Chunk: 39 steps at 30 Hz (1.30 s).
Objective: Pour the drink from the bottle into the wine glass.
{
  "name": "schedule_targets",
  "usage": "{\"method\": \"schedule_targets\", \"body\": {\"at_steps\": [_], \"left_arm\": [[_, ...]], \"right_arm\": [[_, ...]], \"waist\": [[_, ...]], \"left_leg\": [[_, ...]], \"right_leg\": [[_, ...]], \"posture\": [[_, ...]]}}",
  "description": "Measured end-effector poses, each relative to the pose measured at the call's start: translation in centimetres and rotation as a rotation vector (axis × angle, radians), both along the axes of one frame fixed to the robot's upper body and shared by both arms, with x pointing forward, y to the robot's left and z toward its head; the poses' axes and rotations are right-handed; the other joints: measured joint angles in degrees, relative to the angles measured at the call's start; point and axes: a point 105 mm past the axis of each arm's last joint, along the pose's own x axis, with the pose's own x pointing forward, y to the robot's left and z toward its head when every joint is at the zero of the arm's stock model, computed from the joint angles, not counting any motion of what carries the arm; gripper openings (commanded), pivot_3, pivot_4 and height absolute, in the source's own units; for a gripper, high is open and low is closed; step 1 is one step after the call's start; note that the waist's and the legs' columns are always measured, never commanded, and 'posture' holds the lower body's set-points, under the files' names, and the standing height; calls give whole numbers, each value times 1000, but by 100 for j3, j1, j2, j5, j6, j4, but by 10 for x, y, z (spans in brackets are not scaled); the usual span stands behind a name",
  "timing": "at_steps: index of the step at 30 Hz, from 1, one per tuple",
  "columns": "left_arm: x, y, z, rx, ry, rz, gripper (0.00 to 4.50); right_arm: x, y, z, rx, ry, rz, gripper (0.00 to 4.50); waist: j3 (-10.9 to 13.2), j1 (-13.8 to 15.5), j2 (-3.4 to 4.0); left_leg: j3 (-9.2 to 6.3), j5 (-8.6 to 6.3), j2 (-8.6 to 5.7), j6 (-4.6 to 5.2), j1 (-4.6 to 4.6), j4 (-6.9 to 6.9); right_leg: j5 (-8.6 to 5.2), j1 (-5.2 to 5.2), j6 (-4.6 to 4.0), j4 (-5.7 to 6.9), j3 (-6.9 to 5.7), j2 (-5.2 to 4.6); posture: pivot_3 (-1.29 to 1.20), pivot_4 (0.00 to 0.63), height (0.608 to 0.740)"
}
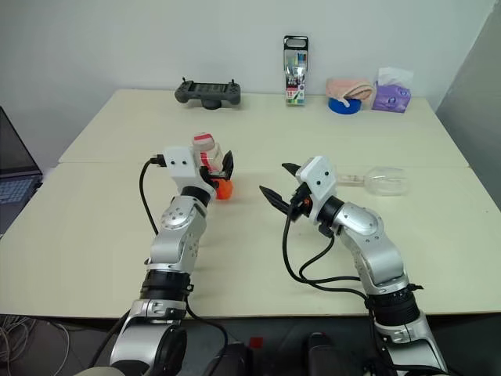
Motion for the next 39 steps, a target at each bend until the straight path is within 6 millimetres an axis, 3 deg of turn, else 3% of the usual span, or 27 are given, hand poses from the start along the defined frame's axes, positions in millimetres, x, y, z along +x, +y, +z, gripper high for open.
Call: {"method": "schedule_targets", "body": {"at_steps": [6, 9, 13, 15, 21, 25, 28, 34, 39], "left_arm": [[6, -2, 0, 0, -6, -7, 4462], [6, -5, 5, 6, -31, -24, 3916], [6, -4, 7, 6, -43, -22, 2583], [6, -1, 7, 10, -43, -16, 2145], [6, 7, 9, 29, -46, -12, 2145], [1, 9, 14, 40, -52, -127, 2145], [-15, -12, 18, 67, -62, -336, 2145], [-58, -53, 12, 120, -42, -705, 2145], [-74, -69, 14, 145, -41, -810, 2145]], "right_arm": [[-3, -1, -13, -7, 45, -3, 3710], [-4, 0, -13, -9, 43, 2, 3710], [-5, 1, -12, -7, 40, 0, 3710], [-4, 1, -12, -4, 41, -6, 3710], [-9, 1, -3, -4, 45, 1, 3710], [-6, -10, 24, -19, 55, -52, 3710], [-4, -20, 35, 0, 130, -78, 3710], [-20, -16, 67, 66, 161, 34, 3710], [-23, -11, 62, 50, 206, 35, 3710]], "waist": [[0, 0, 0], [0, 0, 0], [0, -1, 0], [0, -1, 0], [0, -9, 0], [1, -13, 1], [1, 2, 1], [2, -14, 3], [2, -16, 3]], "left_leg": [[-1, 0, 0, 0, -4, -1], [0, 0, 0, 0, -2, 0], [-1, 0, 0, -1, -2, 1], [-2, 0, 0, 0, -3, 1], [-1, 0, 1, 0, -4, 0], [-3, 1, 1, -1, -5, 1], [-6, 0, 0, -1, -9, -1], [-3, -1, 3, 2, -9, -4], [3, 0, 2, 3, -7, 2]], "right_leg": [[4, -2, -6, -1, 0, 0], [-1, -1, 2, 0, 0, 0], [-1, -1, 4, 1, 0, 0], [-1, -1, 3, 0, -1, 0], [2, -4, -1, 2, 0, 0], [3, -3, -3, 2, -1, 0], [15, -3, -23, -3, -3, -1], [14, -6, -24, -2, -2, 1], [13, -4, -21, 0, 4, 2]], "posture": [[0, 150, 740], [0, 150, 740], [0, 150, 740], [0, 150, 740], [0, 150, 740], [0, 150, 740], [0, 150, 740], [0, 150, 740], [0, 150, 740]]}}
